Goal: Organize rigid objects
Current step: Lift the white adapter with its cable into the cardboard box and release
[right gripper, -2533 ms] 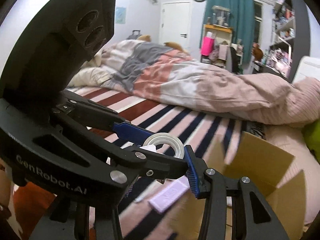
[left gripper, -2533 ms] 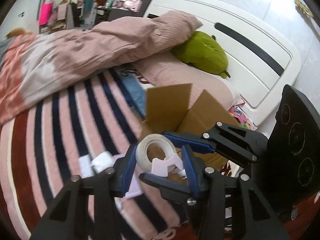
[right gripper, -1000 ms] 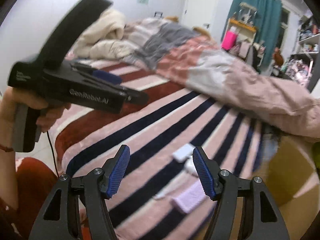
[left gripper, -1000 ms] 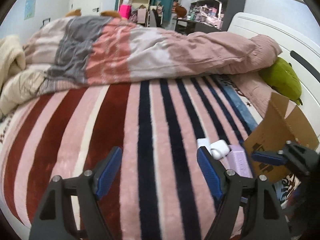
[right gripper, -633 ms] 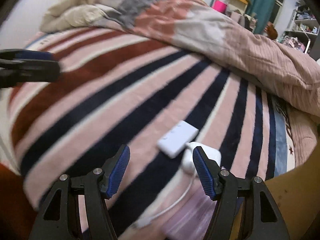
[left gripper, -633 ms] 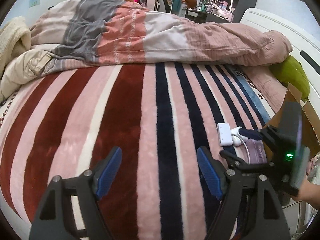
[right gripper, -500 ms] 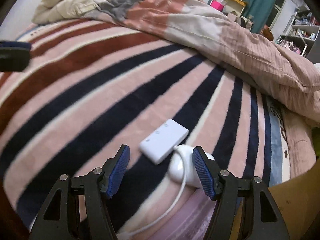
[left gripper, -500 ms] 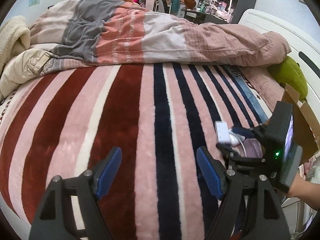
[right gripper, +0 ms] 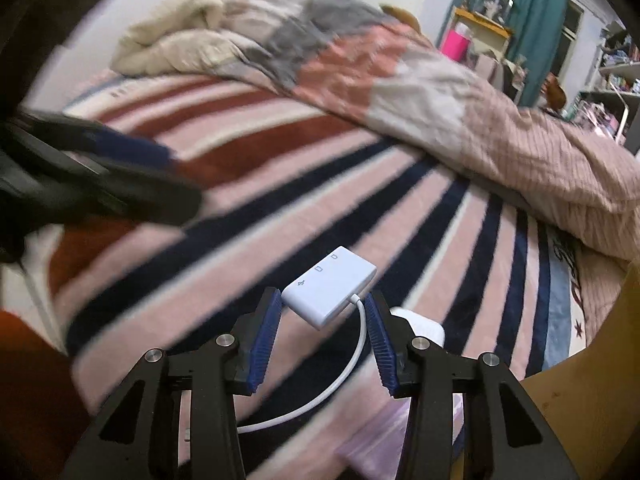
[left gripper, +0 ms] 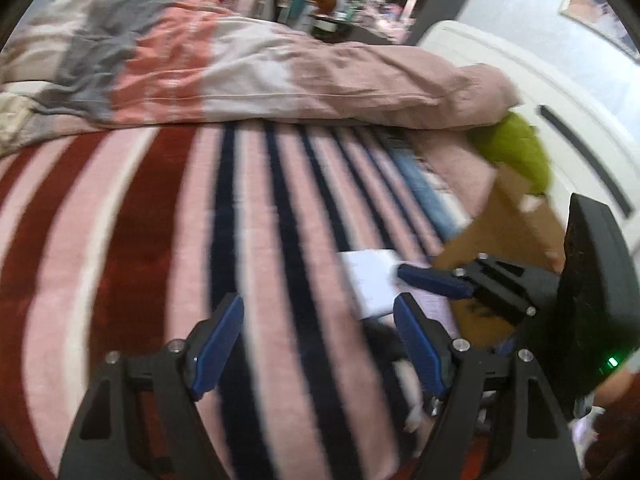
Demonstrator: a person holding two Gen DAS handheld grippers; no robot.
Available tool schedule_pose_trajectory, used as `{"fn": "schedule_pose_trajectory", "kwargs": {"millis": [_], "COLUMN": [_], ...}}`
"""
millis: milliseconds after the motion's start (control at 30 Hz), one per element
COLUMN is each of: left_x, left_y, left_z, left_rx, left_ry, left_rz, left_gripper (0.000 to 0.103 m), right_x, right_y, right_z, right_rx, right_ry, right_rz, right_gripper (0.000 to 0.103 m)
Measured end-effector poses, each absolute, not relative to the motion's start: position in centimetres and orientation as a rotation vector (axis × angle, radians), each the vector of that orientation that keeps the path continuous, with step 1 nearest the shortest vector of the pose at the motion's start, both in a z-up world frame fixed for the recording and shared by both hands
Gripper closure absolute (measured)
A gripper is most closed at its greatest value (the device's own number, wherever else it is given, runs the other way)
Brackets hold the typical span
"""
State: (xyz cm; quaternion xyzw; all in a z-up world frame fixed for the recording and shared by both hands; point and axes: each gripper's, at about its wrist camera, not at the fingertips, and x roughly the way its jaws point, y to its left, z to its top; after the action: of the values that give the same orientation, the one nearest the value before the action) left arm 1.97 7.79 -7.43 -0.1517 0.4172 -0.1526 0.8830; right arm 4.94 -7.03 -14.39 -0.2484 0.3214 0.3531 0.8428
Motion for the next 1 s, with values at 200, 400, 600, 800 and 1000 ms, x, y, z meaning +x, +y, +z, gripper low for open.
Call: {"fn": "schedule_pose_trajectory", "kwargs": {"millis": [200,400,600,800,1000], "left_x": [2.0,2.6,5.3,8.5,11.4], "left_y": [5.1,2.2,-3.4,-9.9,-16.2], "left_z": [-3.6,0.3,3.8,5.8,3.5], "left_rx": [-0.296,-0.239,-0.143,-0.066,0.021], "left_ry": [0.831,0.794,0.811,0.831,0.927], "left_rz": [-0.438,-0.476,-0.515,-0.583,-0.642], "left_gripper": [0.058,0.069,0.071,0.071,0.071], "right_x": [1.7,1.5,2.7,5.0,7.5], "right_y": [-7.5,-9.7,-13.8,-20.2,-25.5], "right_z": [-9.5,-5.4,-2.7,-0.6,-1.5], "right_rx": [-0.496,-0.456,-0.399,-0.329,-0.312], "right_ry": [0.56,0.48,0.451,0.437,0.504], "right_rz": [0.811,0.782,0.715,0.61,0.525], "right_gripper": [0.064,0.064,0.064,0.064,0.064]}}
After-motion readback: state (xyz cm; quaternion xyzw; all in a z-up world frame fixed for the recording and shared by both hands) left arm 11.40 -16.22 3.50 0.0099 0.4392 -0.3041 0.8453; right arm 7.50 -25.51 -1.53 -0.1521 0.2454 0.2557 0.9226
